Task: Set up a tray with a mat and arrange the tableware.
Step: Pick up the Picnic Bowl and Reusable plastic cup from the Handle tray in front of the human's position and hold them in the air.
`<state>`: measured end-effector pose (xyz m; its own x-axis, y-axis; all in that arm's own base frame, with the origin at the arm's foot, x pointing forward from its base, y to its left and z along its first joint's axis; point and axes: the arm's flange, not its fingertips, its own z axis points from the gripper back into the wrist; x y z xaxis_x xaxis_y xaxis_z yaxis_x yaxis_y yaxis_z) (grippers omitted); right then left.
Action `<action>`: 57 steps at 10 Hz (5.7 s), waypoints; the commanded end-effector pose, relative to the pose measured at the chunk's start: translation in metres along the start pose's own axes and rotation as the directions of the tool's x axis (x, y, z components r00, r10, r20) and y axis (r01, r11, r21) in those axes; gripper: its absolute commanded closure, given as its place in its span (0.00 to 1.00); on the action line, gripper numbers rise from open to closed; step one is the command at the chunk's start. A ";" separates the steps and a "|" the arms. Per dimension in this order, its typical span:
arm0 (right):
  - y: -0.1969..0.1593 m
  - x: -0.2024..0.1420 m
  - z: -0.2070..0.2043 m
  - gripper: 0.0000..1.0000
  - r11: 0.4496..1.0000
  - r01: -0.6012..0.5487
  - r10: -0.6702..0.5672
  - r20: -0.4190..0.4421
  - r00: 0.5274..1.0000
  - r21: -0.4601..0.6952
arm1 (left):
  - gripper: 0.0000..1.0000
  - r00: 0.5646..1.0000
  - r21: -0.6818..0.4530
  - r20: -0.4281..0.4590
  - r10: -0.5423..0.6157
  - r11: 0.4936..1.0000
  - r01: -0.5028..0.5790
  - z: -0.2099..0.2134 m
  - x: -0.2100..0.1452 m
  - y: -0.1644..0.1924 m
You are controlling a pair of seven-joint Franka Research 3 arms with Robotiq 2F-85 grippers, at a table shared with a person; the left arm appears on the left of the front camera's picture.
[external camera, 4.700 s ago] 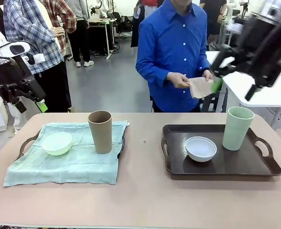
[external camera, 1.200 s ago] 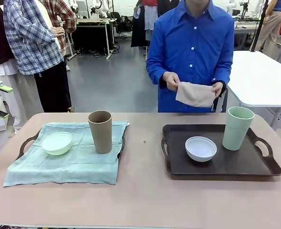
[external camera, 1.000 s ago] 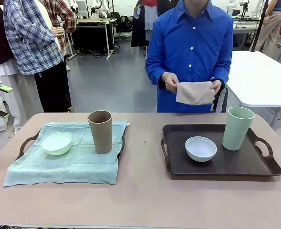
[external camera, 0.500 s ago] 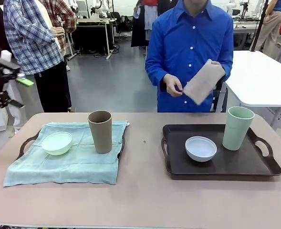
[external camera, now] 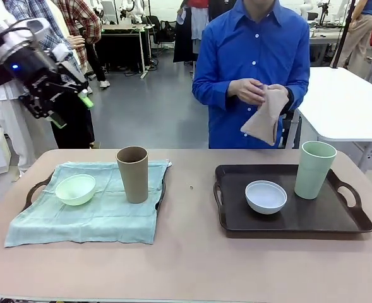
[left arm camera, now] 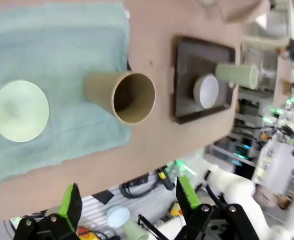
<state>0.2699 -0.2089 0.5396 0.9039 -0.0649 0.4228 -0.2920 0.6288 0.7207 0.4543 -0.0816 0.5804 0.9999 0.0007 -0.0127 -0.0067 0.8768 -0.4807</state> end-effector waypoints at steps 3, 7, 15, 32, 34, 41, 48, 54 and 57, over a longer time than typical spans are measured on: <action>0.002 0.010 -0.016 0.00 0.985 -0.149 0.163 -0.210 0.964 0.083 | 0.00 0.996 0.244 0.071 -0.062 0.969 0.043 -0.032 -0.007 -0.108; 0.007 0.007 -0.027 0.00 0.989 -0.129 0.141 -0.201 0.969 0.072 | 0.00 0.995 0.212 0.059 -0.081 0.975 0.067 -0.035 -0.021 -0.120; -0.009 0.087 -0.057 0.00 0.698 -0.657 0.709 -0.403 0.578 0.285 | 0.00 0.963 0.316 -0.009 -0.268 0.913 0.257 -0.071 0.032 -0.248; -0.025 0.202 -0.101 0.00 0.645 -0.764 0.751 -0.203 0.628 0.023 | 0.00 0.909 0.281 -0.223 -0.353 0.869 0.407 -0.220 0.092 -0.319; -0.044 0.204 -0.104 0.00 0.400 -0.906 0.906 -0.206 0.369 0.139 | 0.00 0.908 0.274 -0.227 -0.351 0.872 0.405 -0.220 0.095 -0.319; -0.124 0.219 -0.161 0.00 0.275 -0.857 0.961 -0.160 0.227 0.435 | 0.00 0.905 0.292 -0.199 -0.375 0.859 0.420 -0.278 0.094 -0.302; -0.157 0.213 -0.234 0.00 0.304 -0.840 0.953 -0.138 0.271 0.449 | 0.00 0.974 0.464 -0.015 -0.226 0.861 0.207 -0.356 0.070 -0.306; -0.168 0.194 -0.285 0.00 0.270 -0.839 0.962 -0.106 0.250 0.471 | 0.00 0.989 0.465 -0.034 -0.146 0.874 0.144 -0.377 0.050 -0.307; -0.162 0.187 -0.309 0.00 0.216 -0.849 0.976 -0.081 0.203 0.483 | 0.00 0.989 0.457 -0.060 -0.134 0.877 0.146 -0.384 0.054 -0.300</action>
<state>0.5915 -0.0914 0.3372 -0.0466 0.6709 0.7401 -0.9794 -0.1765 0.0983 0.5093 -0.5331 0.3890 0.9847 -0.1735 0.0151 0.1737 0.9847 -0.0124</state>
